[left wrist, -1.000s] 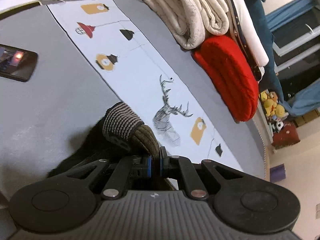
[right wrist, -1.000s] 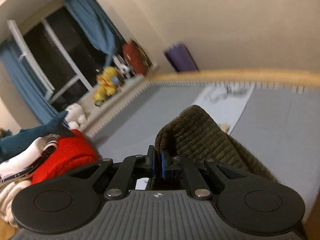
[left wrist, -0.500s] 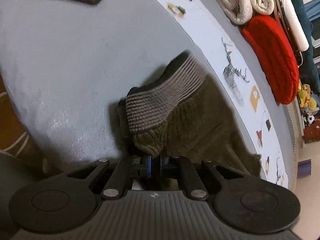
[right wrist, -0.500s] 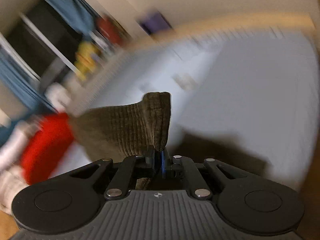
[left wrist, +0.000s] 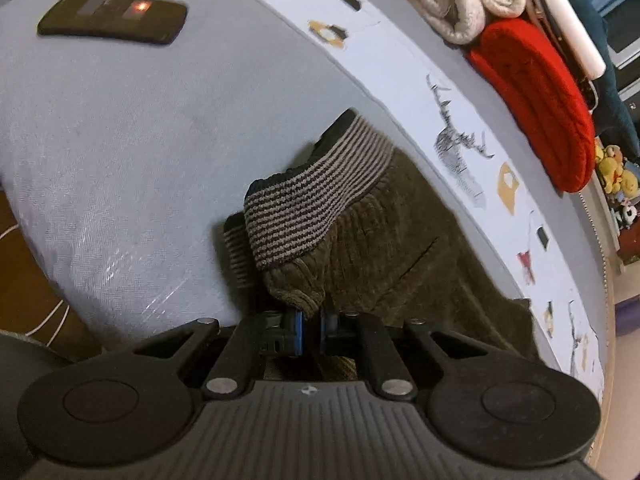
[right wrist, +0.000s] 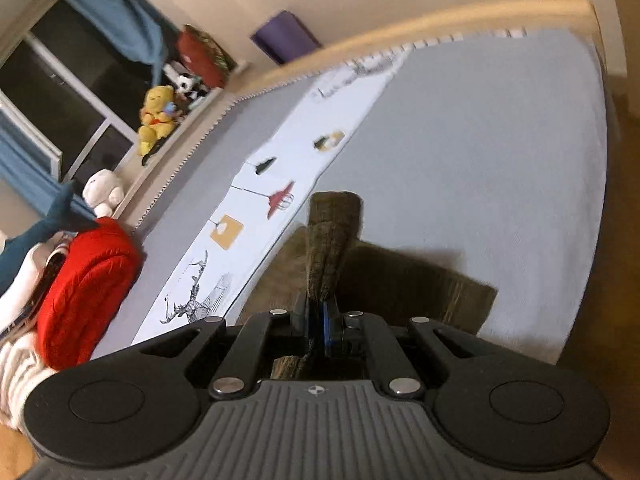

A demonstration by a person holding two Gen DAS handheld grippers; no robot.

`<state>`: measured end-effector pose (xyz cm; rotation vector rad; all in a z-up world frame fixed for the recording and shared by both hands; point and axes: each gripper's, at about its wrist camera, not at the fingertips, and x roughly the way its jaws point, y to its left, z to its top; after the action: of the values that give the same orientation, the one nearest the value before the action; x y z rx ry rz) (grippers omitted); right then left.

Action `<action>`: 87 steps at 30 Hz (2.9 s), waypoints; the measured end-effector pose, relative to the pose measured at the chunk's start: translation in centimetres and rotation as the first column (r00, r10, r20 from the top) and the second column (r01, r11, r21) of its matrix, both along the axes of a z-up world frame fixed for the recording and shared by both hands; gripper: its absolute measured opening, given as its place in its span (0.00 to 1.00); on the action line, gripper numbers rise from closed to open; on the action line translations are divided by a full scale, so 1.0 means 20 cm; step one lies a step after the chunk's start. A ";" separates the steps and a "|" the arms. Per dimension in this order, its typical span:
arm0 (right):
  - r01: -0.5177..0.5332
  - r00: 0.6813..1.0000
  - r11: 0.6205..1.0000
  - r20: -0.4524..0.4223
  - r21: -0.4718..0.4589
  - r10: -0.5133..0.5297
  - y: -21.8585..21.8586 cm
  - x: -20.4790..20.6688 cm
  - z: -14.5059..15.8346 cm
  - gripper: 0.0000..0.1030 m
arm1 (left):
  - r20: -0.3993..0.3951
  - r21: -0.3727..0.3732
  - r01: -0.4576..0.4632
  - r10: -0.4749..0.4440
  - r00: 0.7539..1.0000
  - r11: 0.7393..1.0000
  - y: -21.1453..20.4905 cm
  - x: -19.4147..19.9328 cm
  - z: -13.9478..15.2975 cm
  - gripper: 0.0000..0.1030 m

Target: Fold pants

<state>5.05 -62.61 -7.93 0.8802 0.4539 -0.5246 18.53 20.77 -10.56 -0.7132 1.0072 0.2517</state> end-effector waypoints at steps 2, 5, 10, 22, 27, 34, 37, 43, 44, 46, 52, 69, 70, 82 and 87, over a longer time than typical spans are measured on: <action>0.004 0.999 1.000 -0.034 -0.001 -0.004 -0.02 -0.04 -0.09 0.05 | 0.009 -0.007 0.001 -0.001 1.000 1.000 0.01 -0.01 -0.02 0.09; 0.023 0.988 0.998 -0.153 0.066 -0.013 -0.06 -0.07 -0.35 0.06 | 0.006 -0.006 0.003 -0.003 1.000 1.000 0.01 0.00 -0.02 0.09; 0.045 0.996 0.993 -0.087 0.112 -0.036 -0.07 -0.15 -0.44 0.07 | 0.006 0.008 0.010 -0.010 1.000 1.000 0.01 -0.01 0.00 0.14; 0.146 0.980 0.988 -0.125 -0.053 -0.152 -0.18 -0.35 -0.25 0.50 | 0.197 0.348 -0.097 0.029 0.980 0.932 -0.02 -0.15 0.30 0.89; 0.057 0.994 0.990 -0.082 -0.128 -0.068 -0.09 -0.20 -0.20 0.34 | 0.227 0.384 -0.052 -0.039 0.973 0.922 -0.07 -0.11 0.38 0.89; 0.001 0.918 0.978 -0.388 -0.209 -0.084 -0.02 0.17 -0.29 0.38 | 0.163 0.442 0.026 -0.109 0.980 0.897 -0.15 0.02 0.35 0.89; -0.077 0.951 0.939 -0.308 -0.335 -0.032 0.16 0.22 -0.06 0.38 | 0.155 0.495 0.063 -0.159 0.975 0.867 -0.19 0.10 0.35 0.89; -0.517 0.856 0.821 -0.137 -0.242 0.499 0.79 0.57 0.26 0.38 | 0.168 0.453 0.156 -0.256 0.952 0.878 -0.29 0.27 0.24 0.89; -0.580 0.814 0.789 -0.119 -0.203 0.568 0.91 0.66 0.26 0.38 | 0.157 0.443 0.174 -0.267 0.951 0.879 -0.31 0.30 0.21 0.89; -0.688 0.725 0.713 -0.093 -0.133 0.683 1.17 0.87 0.24 0.36 | 0.125 0.435 0.202 -0.281 0.952 0.878 -0.33 0.34 0.18 0.89; -0.860 0.497 0.508 -0.143 0.049 0.856 1.88 1.48 0.01 0.35 | 0.101 0.418 0.224 -0.290 0.952 0.881 -0.34 0.39 0.16 0.89; -0.925 0.379 0.355 -0.243 -0.139 0.893 2.33 1.75 -0.12 0.09 | 0.070 0.452 0.303 -0.372 0.926 0.839 -0.31 0.39 0.13 0.89; -0.903 0.421 0.384 -0.218 -0.192 0.880 2.33 1.77 -0.13 0.00 | 0.071 0.450 0.304 -0.373 0.925 0.839 -0.31 0.39 0.13 0.89; -0.891 0.448 0.421 -0.169 -0.172 0.878 2.04 1.51 0.00 0.13 | 0.111 0.408 0.289 -0.362 0.926 0.866 -0.28 0.36 0.17 0.89; -0.907 0.418 0.381 -0.284 -0.178 0.863 2.16 1.36 -0.15 0.12 | 0.128 0.375 0.344 -0.415 0.901 0.861 -0.26 0.31 0.18 0.89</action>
<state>32.30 -19.35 -10.84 0.1702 0.8827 0.3820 24.80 15.63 -6.91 -0.2027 0.8555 0.0016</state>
